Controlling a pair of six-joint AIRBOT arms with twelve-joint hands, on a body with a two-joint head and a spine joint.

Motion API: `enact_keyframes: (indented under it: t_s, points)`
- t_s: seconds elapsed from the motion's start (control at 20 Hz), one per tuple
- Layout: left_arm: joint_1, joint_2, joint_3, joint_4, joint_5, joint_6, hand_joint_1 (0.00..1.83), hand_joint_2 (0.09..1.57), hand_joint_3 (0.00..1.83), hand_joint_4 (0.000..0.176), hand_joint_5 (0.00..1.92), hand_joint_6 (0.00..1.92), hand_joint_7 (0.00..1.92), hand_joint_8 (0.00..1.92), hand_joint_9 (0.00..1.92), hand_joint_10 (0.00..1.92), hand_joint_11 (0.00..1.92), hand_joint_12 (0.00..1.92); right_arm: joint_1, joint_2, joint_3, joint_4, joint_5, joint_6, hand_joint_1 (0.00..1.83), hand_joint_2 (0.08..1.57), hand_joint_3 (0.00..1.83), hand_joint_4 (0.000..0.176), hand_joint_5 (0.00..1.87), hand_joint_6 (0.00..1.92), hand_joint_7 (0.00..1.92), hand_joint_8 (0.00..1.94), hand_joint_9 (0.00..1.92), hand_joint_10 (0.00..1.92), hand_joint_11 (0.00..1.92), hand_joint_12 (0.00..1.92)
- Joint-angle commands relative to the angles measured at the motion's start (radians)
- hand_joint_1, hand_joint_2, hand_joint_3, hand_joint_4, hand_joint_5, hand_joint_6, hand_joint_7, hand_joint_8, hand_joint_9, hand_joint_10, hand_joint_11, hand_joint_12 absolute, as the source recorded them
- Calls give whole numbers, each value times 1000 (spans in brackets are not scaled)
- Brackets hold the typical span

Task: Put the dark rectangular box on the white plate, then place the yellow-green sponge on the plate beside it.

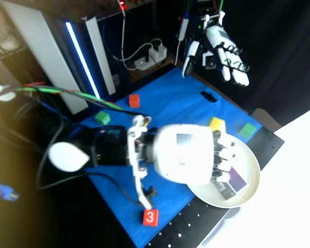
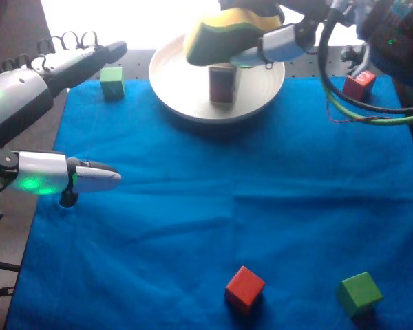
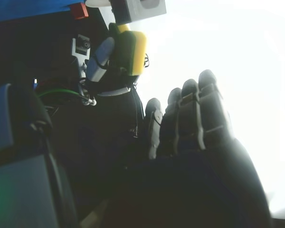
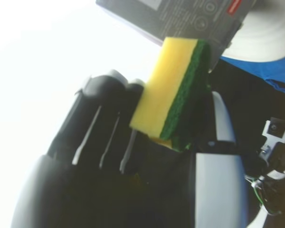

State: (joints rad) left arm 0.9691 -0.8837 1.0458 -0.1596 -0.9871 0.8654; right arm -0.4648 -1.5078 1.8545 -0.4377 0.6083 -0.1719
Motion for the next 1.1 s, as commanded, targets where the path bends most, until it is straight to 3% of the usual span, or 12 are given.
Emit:
enact_keyframes:
  t_s: [0.0,0.15,0.2,0.25,0.3,0.35,0.45,0.6,0.75,0.8,0.95,1.05]
  points:
    - [-7,-7,7,-7,-124,-11,883,861,2,109,65,8,0,0,0,0,28,18,19,-7,9,42,98,5,1153,1112,2,0,961,1052,806,1384,834,1559,813,1761]
    - [-8,-9,9,-4,-124,-14,887,868,4,109,57,2,0,0,0,0,36,26,19,-11,11,31,98,4,1095,1125,1,0,934,1062,755,1257,766,1488,715,1753]
    - [-7,-9,8,-4,-125,-15,879,863,2,101,63,4,0,0,0,0,52,35,19,-10,10,28,97,4,1072,994,0,0,721,583,713,1057,703,1365,615,1705]
    - [-7,-8,8,-4,-125,-15,879,863,2,99,75,9,6,2,0,0,51,36,19,-10,10,28,94,4,1028,947,0,0,646,249,665,733,622,1028,489,1486]
    - [-7,-9,8,-4,-125,-17,871,870,4,103,74,7,1,0,0,0,57,41,19,-10,10,28,91,4,989,933,0,0,595,98,635,490,615,741,450,1290]
    - [-7,-9,8,-4,-125,-18,867,870,4,111,76,7,0,0,0,0,60,44,19,-10,10,28,84,5,918,932,0,29,505,23,595,252,604,458,404,1114]
    - [-7,-9,8,-4,-125,-19,884,870,3,106,80,7,0,0,0,0,47,45,19,-10,10,28,81,5,857,928,0,76,396,0,516,36,518,188,227,1131]
    - [-7,-10,8,-4,-130,-25,869,869,2,111,80,4,0,0,0,0,28,44,19,-10,8,28,78,5,826,915,0,44,368,1,510,7,560,54,233,1116]
    - [-6,-10,7,-4,-134,-32,875,876,5,98,75,0,6,2,0,0,4,43,19,-9,4,29,76,5,825,930,1,54,372,0,520,1,588,15,239,1022]
    - [-6,-10,7,-4,-134,-34,876,872,3,119,75,1,0,0,0,0,0,42,19,-9,3,29,76,5,819,944,1,56,372,0,526,1,596,10,255,984]
    - [-6,-11,7,-4,-137,-36,859,881,4,95,69,0,0,0,0,0,0,20,19,-9,0,30,75,5,786,965,1,56,378,1,537,2,613,9,258,1044]
    - [-6,-11,6,-4,-138,-37,844,874,0,119,65,0,0,0,0,0,20,26,18,-7,-6,30,74,5,761,975,0,63,371,3,534,2,610,5,230,1089]
